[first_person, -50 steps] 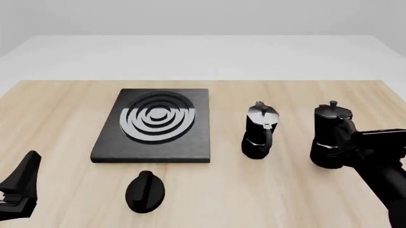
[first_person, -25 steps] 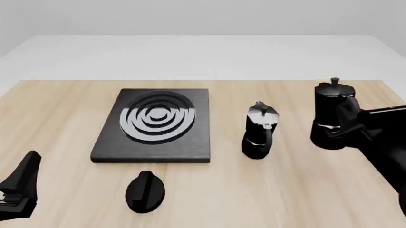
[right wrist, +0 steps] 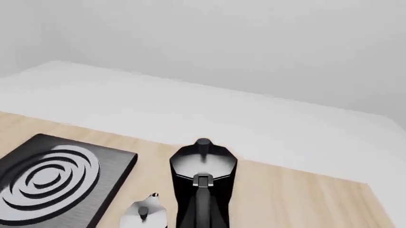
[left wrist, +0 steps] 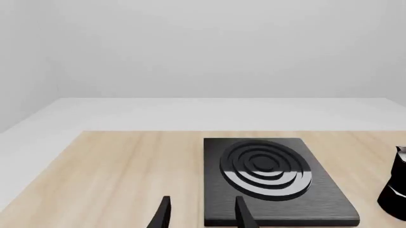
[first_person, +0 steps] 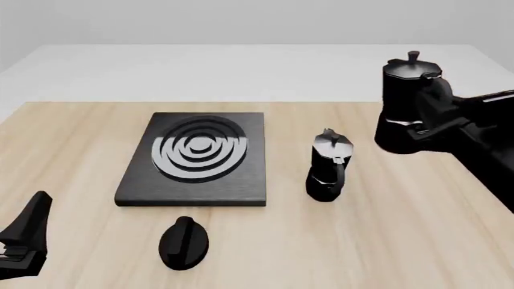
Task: Put the right moka pot on the stove.
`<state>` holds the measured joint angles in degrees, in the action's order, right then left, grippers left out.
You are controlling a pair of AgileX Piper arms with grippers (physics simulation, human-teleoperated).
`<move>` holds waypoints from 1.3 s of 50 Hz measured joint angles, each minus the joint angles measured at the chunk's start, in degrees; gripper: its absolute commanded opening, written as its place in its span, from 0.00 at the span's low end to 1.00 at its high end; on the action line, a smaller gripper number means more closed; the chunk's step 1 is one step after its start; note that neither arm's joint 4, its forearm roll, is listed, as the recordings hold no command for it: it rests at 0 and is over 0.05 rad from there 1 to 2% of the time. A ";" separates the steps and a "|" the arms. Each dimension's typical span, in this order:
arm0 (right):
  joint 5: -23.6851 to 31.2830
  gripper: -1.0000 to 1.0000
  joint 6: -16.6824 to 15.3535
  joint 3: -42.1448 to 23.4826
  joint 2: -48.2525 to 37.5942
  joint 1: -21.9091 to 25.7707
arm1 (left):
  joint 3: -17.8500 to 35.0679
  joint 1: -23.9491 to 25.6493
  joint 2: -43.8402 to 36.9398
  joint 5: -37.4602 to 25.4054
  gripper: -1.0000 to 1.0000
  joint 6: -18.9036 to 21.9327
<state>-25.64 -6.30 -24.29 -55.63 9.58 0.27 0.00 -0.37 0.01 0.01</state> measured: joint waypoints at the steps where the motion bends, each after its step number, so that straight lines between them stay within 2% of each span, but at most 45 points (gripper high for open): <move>1: 0.28 0.00 0.14 -0.50 0.14 0.50 | 0.00 0.00 0.00 0.00 1.00 0.00; 23: 2.62 0.00 1.33 -11.32 -3.06 15.14 | 0.00 0.00 0.00 0.00 1.00 0.00; 38: -2.32 0.00 0.72 -15.65 -12.46 25.18 | 0.00 0.00 0.00 0.00 1.00 0.00; 55: -9.38 0.00 -0.83 -20.97 -25.90 30.94 | 0.00 0.00 0.00 0.00 1.00 0.00; 65: -11.61 0.00 -1.90 -24.25 -33.60 33.06 | 0.00 0.00 0.00 0.00 1.00 0.00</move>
<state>-37.24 -8.19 -48.55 -89.24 42.64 0.27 0.00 -0.37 0.01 0.01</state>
